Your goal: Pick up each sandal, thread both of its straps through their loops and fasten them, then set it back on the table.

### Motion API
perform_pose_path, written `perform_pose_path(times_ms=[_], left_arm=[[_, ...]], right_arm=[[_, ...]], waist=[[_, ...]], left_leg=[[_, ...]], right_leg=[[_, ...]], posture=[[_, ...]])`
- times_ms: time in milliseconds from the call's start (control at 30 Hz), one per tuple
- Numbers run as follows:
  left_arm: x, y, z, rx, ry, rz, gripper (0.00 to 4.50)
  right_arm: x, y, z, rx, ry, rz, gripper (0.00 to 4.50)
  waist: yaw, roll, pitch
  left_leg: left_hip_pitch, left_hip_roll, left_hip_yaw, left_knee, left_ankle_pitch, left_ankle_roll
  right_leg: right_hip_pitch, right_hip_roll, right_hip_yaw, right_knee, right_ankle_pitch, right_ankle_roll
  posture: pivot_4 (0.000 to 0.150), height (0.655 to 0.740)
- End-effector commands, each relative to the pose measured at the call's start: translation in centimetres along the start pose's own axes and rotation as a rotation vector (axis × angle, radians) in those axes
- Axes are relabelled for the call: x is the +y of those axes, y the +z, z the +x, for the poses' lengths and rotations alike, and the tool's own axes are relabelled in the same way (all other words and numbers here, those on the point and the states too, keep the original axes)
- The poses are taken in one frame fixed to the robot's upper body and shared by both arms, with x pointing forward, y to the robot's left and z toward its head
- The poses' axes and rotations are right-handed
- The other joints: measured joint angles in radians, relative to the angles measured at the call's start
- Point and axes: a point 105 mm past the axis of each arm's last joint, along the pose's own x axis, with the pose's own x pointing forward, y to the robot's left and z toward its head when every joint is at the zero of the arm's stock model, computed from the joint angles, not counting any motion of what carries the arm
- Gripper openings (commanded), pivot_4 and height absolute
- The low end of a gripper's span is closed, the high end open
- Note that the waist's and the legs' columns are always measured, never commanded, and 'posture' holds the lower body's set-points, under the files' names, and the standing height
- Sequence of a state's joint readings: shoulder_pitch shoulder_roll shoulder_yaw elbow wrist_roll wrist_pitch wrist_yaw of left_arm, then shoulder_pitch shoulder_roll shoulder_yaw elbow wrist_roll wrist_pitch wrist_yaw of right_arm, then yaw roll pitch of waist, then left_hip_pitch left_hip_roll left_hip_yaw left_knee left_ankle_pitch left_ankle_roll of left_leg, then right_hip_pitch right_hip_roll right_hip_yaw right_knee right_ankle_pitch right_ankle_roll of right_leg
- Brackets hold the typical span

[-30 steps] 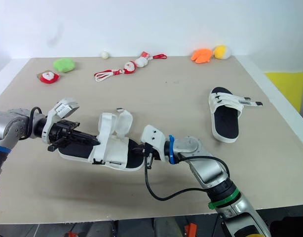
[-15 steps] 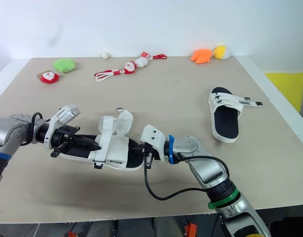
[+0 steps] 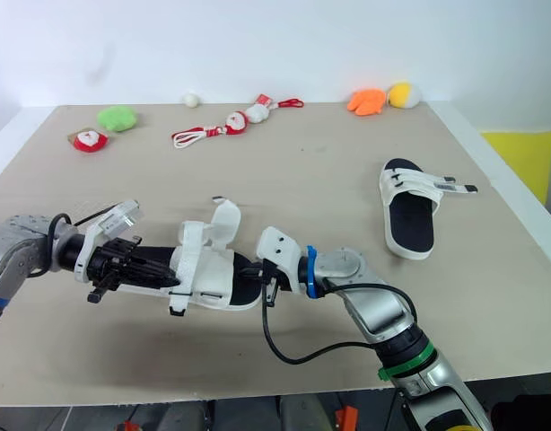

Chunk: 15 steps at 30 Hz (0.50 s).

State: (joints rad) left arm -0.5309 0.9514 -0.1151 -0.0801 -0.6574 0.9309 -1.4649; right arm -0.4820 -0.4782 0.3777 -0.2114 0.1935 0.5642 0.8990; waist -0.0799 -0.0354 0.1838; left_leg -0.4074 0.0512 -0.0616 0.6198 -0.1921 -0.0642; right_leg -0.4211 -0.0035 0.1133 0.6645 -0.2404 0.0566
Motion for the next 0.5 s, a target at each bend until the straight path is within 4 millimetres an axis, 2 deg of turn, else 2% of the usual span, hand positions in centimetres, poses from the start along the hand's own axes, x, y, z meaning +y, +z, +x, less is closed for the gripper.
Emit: perform_pose_path(times_ms=[33,167,200,300,400,500], left_arm=[[-1.1,0.9,-1.4,-0.033,0.05,0.043,2.36],[-3.0,0.8,-2.6,-0.073,0.079,0.01,4.35],[-3.6,0.7,-2.8,-0.081,0.08,-0.004,4.47],[-5.7,-1.1,-2.4,-0.069,0.061,-0.058,4.47],[-6.0,-2.6,-1.2,-0.086,0.069,-0.099,4.47],[-5.7,-3.1,-0.4,-0.1,0.087,-0.105,4.47]], right_arm=[[0.2,-0.7,-0.1,0.026,0.008,0.012,0.0],[0.3,-0.8,-0.2,0.029,0.017,0.012,0.0],[0.3,-0.8,-0.2,0.029,0.02,0.012,0.0],[0.7,-0.9,0.0,0.029,0.037,0.018,0.0],[0.9,-0.9,0.3,0.026,0.052,0.017,0.0],[0.9,-0.8,0.3,0.025,0.054,0.015,0.0]], waist=[[0.0,0.0,0.0],[-0.001,0.0,0.0],[0.0,0.0,0.0],[-0.002,0.0,0.0],[0.0,0.0,0.0],[0.001,0.0,0.0]], left_leg=[[0.0,0.0,0.0,0.0,0.0,0.0],[0.0,0.0,0.0,0.0,0.0,0.0],[0.0,0.0,0.0,0.0,0.0,0.0],[0.0,0.001,0.001,-0.001,0.0,0.0],[0.0,0.001,0.001,-0.001,0.0,0.0],[0.001,0.001,0.001,-0.001,0.0,0.0]], right_leg=[[0.0,0.0,0.0,0.0,0.0,0.0],[-0.001,0.0,0.0,0.0,0.0,0.0],[-0.001,0.0,0.0,0.0,0.0,0.0],[-0.001,-0.001,0.0,0.0,-0.003,-0.003],[-0.001,-0.001,0.0,0.0,-0.003,-0.003],[-0.001,0.0,-0.001,0.0,-0.002,-0.003]], posture=[[0.15,0.74],[0.15,0.74],[0.15,0.74],[0.15,0.74],[0.15,0.74],[0.15,0.74]])
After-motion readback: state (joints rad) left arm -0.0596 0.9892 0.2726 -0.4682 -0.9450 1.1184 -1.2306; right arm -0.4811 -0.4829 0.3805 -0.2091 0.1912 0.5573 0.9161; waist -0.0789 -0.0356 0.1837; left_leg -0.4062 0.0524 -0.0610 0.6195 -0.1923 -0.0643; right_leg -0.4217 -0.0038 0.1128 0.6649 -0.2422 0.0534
